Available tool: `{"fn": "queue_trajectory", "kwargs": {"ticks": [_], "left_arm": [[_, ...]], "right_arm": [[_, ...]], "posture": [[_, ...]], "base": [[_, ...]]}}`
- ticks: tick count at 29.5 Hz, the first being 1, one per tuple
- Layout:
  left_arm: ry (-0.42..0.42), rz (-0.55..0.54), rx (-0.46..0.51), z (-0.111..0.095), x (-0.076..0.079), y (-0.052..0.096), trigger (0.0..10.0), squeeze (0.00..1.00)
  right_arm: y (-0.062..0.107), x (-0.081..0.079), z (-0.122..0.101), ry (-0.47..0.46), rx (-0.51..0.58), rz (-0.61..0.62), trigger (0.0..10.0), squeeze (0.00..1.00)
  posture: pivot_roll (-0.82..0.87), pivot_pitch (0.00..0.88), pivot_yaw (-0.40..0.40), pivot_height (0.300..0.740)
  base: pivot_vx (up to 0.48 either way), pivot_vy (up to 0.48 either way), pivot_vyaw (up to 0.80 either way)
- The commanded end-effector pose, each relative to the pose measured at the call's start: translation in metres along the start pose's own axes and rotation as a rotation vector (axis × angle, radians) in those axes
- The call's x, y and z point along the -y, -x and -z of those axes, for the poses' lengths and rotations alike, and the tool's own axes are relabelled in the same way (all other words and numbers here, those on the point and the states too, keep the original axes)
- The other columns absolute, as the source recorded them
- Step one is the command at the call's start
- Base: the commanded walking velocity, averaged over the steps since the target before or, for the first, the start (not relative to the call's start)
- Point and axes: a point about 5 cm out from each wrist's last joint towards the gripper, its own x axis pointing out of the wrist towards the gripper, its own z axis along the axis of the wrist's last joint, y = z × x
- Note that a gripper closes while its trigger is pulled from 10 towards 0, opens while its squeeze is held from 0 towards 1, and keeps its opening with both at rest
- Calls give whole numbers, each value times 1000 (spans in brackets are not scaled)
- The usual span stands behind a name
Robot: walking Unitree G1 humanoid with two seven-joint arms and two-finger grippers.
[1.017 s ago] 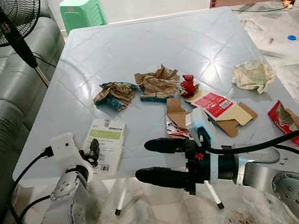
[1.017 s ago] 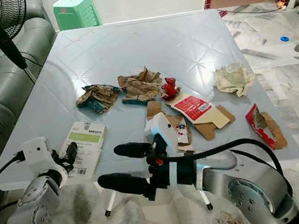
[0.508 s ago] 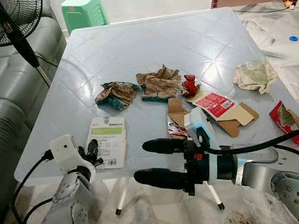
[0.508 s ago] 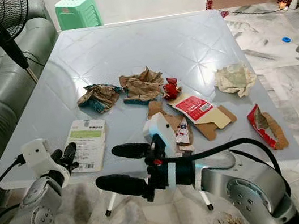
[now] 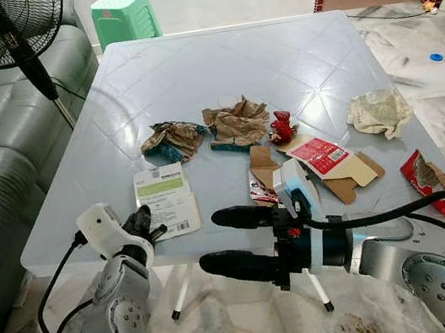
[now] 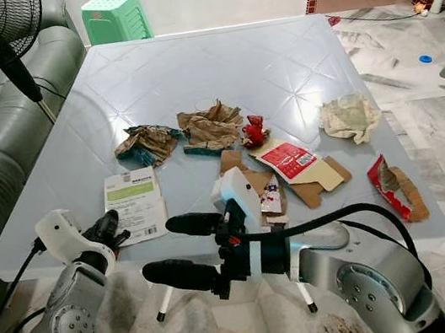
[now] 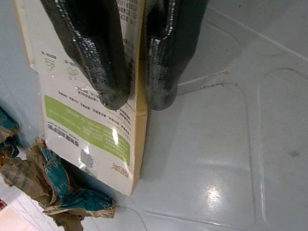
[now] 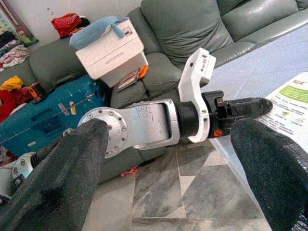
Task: Picking trash to rubbish bin
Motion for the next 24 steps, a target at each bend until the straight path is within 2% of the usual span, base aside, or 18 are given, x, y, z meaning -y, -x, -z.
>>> {"fn": "queue_trajectory", "kwargs": {"ticks": [1,10,16,21,24], "left_arm": [[28,-14,6,-1,-1,-1,0,0],[101,-21,60,-8,1,-1,0,0],[101,-4,104,-17,6,1,0,0],[79,42,177,-30,15,3,0,0],[-5,119,272,-45,30,7,0,0]], "right_arm": [[1,-1,0,-2,0,-5,10000,0],[2,0,0,-1,-2,-1,10000,0],[2,0,1,-3,-3,3,10000,0],[1,0,2,-4,-2,3,10000,0],[1,1,2,-2,-1,7,10000,0]], "posture": [[-63,91,0,740],[-64,91,-2,740],[-62,91,0,740],[-59,90,1,740],[-58,88,1,740]], "base": [[0,0,0],[0,0,0],[0,0,0],[0,0,0],[0,0,0]]}}
